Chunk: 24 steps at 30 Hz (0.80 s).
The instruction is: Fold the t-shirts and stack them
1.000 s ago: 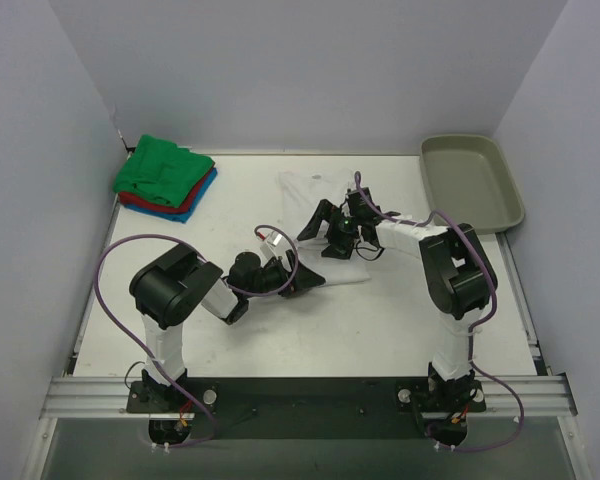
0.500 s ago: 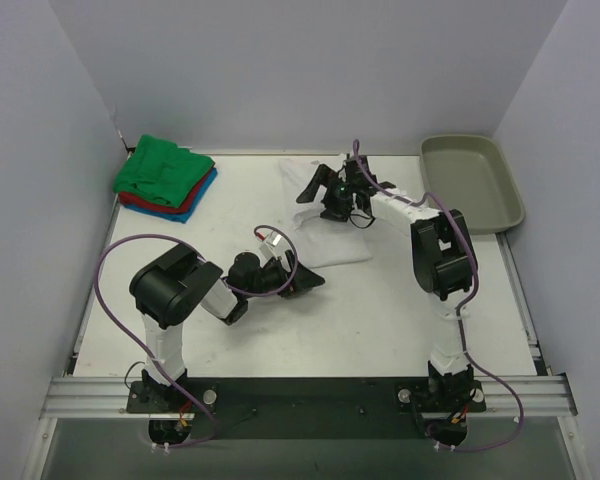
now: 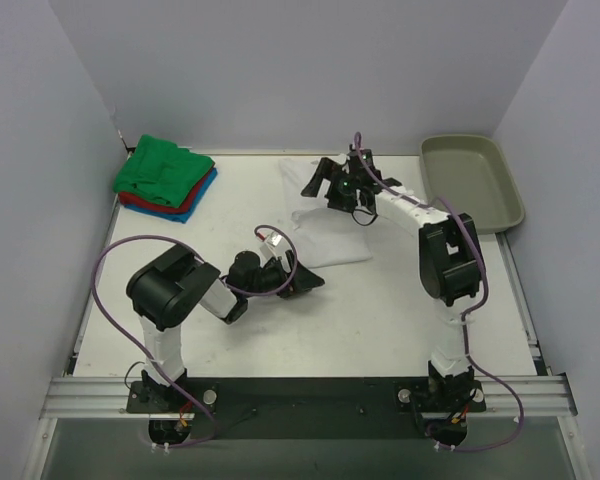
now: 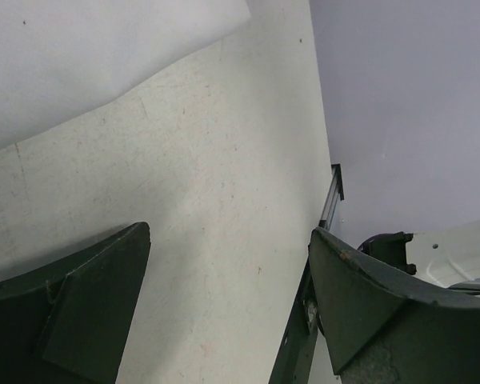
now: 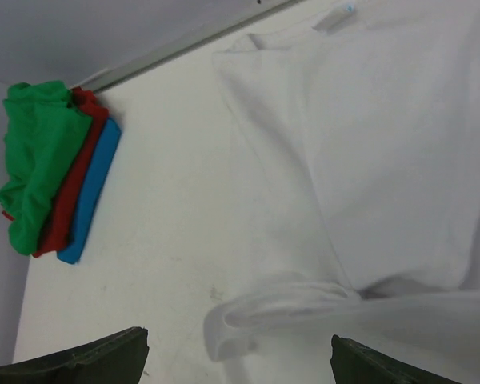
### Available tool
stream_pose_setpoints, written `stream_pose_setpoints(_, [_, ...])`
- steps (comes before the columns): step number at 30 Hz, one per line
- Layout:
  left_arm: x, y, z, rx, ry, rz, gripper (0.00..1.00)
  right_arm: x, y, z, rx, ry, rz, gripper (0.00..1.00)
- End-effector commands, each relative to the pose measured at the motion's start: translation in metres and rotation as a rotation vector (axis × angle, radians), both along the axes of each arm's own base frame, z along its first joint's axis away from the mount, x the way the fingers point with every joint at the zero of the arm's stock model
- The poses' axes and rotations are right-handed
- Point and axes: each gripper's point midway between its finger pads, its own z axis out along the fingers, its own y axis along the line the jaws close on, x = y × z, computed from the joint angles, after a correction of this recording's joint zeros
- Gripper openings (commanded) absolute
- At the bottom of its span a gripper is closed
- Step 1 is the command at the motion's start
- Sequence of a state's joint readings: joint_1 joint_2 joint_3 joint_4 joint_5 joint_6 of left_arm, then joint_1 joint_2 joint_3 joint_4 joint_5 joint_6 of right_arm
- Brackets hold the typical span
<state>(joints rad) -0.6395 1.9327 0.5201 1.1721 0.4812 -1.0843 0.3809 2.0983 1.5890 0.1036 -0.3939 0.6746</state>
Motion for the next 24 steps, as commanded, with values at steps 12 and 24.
stream_pose_setpoints(12, [0.08,-0.004,0.094,0.449,-0.155,0.08,0.97,-0.091,-0.106,0.031,-0.421,-0.096,-0.07,1.0])
stream_pose_setpoints(24, [0.101,-0.009,0.018,0.67,-0.073,0.112,0.96,-0.11,-0.143,-0.036,-0.605,0.069,-0.121,1.0])
